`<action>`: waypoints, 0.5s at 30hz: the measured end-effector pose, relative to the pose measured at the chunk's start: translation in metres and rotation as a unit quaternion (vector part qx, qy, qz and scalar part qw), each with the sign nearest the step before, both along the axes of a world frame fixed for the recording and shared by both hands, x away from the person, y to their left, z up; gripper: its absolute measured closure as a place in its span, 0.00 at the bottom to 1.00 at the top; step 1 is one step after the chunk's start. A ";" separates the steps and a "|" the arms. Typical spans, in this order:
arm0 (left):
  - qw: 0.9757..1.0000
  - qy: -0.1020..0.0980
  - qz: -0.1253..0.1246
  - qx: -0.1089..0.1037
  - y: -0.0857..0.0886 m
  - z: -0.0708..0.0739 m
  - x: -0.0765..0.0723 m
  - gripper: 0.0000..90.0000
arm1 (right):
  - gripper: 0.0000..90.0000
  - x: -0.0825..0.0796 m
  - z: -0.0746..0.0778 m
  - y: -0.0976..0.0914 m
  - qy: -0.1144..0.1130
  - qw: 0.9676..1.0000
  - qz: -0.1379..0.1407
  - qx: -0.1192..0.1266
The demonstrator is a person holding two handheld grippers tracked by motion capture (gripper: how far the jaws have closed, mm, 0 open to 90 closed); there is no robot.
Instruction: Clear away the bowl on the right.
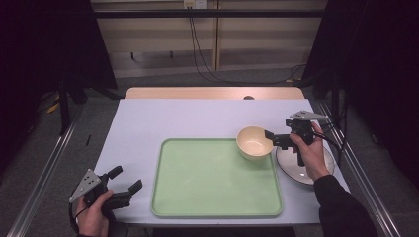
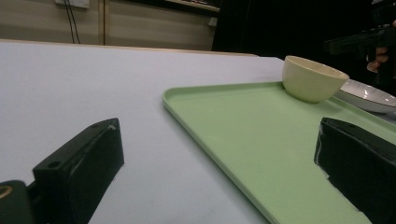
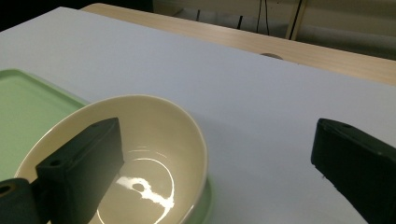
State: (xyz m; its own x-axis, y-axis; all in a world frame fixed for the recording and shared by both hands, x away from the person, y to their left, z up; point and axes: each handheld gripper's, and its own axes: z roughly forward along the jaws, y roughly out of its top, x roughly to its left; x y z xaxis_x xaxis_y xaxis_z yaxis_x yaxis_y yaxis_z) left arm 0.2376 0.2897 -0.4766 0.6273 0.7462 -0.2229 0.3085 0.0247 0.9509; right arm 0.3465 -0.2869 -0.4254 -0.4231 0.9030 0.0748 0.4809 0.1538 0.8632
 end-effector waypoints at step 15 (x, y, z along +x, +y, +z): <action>1.000 -0.001 0.002 -0.002 0.000 0.000 -0.001 0.02 | 0.02 -0.032 0.005 -0.025 -0.023 0.999 -0.026 -0.011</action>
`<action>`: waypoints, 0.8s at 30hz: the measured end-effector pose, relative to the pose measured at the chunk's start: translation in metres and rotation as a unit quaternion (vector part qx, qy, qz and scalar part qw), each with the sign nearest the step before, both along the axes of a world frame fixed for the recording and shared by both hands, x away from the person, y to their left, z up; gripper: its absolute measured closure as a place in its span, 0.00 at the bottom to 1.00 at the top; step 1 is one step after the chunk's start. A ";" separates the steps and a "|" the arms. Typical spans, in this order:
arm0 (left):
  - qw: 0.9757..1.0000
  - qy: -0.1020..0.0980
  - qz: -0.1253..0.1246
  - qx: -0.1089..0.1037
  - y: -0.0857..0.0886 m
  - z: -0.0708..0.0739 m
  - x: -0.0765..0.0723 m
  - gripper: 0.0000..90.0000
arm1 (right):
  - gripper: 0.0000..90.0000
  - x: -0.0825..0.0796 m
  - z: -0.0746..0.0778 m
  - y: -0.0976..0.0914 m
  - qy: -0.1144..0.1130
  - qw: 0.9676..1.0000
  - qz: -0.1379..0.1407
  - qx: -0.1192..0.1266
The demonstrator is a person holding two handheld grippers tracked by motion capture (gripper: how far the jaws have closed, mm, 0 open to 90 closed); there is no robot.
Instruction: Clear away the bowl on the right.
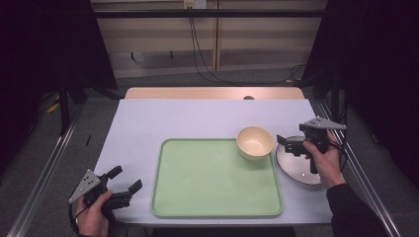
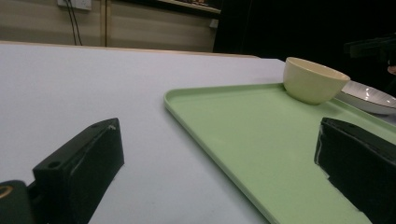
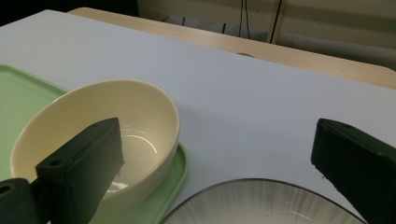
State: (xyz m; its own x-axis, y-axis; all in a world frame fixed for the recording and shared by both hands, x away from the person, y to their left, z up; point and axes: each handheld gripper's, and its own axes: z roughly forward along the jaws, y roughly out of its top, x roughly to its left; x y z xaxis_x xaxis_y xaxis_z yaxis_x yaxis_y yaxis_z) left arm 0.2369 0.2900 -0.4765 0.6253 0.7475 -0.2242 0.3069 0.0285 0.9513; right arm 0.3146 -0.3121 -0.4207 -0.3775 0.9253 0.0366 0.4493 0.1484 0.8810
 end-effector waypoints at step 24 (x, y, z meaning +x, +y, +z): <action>1.000 -0.003 0.002 -0.003 0.000 0.000 -0.001 0.02 | 0.02 -0.050 -0.001 -0.024 -0.009 1.000 0.003 0.013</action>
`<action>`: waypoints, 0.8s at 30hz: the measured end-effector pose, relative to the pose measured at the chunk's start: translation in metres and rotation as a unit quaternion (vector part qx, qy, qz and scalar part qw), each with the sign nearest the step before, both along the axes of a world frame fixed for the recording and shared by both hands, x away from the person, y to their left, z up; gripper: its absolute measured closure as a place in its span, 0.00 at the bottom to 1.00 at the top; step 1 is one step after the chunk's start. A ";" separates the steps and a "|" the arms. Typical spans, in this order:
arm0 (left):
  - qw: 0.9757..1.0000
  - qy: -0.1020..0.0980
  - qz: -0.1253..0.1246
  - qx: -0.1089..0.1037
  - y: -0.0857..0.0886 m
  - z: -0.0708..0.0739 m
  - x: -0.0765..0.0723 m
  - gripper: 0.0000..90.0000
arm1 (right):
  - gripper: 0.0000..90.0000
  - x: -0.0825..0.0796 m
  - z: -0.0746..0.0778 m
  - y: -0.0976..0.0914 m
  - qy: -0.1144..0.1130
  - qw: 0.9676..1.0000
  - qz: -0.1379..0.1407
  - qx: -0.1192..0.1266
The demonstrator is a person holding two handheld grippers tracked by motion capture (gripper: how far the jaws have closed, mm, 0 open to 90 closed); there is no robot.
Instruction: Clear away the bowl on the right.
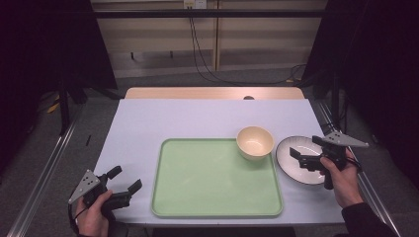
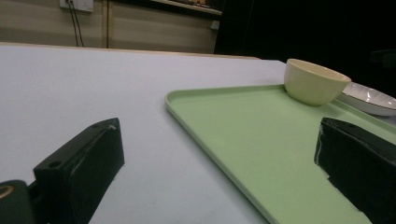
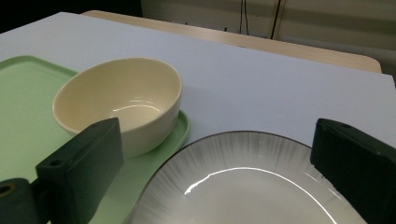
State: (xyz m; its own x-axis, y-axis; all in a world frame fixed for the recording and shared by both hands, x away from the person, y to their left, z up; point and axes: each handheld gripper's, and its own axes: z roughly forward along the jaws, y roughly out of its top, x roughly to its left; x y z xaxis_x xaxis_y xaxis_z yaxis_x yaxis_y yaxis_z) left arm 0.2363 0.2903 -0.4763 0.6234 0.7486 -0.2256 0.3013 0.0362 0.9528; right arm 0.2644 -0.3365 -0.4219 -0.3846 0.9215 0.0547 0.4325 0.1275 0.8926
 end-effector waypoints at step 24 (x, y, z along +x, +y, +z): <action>1.000 0.001 0.003 -0.009 -0.001 0.001 -0.001 0.02 | 0.02 -0.054 -0.013 -0.014 -0.019 1.000 -0.008 0.005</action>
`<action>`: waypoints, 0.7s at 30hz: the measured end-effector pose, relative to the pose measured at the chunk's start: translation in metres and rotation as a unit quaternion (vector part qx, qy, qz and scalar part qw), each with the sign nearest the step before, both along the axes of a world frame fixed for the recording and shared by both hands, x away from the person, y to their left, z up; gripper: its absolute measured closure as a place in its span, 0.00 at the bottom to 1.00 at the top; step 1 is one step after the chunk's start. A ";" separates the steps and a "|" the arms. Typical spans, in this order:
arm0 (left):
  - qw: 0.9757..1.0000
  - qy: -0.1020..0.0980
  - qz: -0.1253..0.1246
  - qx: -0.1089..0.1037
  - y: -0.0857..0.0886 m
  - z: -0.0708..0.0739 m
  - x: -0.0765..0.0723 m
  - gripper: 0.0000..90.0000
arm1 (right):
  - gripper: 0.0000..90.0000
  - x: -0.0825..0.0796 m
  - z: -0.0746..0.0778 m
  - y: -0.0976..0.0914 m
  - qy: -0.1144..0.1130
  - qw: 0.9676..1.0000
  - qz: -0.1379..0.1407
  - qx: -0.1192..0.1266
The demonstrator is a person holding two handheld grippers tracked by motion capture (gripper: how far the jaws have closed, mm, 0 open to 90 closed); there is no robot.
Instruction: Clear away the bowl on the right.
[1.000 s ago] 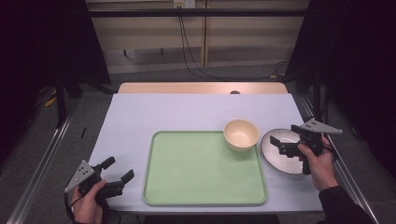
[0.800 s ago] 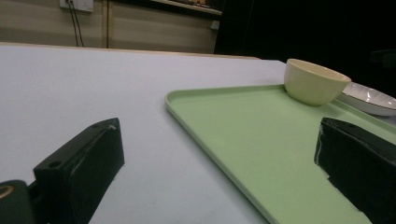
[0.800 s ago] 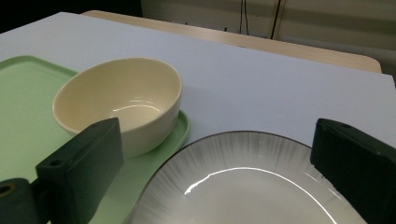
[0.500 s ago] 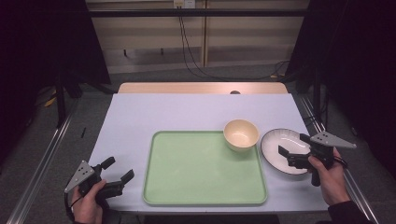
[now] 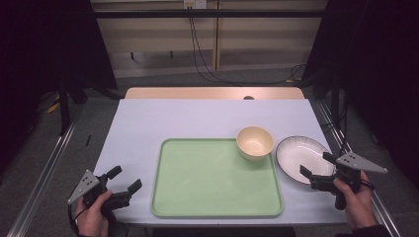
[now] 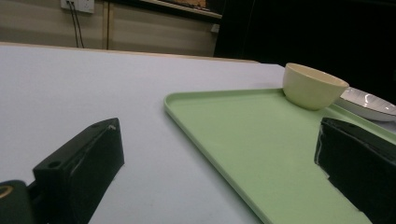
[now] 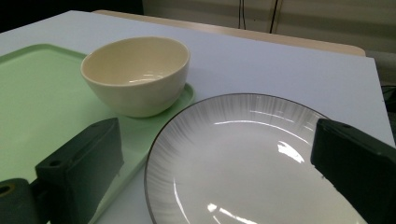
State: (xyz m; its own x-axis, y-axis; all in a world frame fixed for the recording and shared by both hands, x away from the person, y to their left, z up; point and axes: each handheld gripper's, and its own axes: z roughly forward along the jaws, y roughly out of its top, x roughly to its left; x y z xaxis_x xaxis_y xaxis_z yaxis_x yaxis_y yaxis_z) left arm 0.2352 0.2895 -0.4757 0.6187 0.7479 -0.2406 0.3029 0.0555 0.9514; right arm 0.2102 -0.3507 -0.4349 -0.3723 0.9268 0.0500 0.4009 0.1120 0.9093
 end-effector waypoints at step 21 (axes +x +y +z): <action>1.000 0.000 0.003 -0.002 0.002 0.000 -0.002 0.02 | 0.01 -0.029 -0.016 -0.019 0.023 0.999 -0.029 0.009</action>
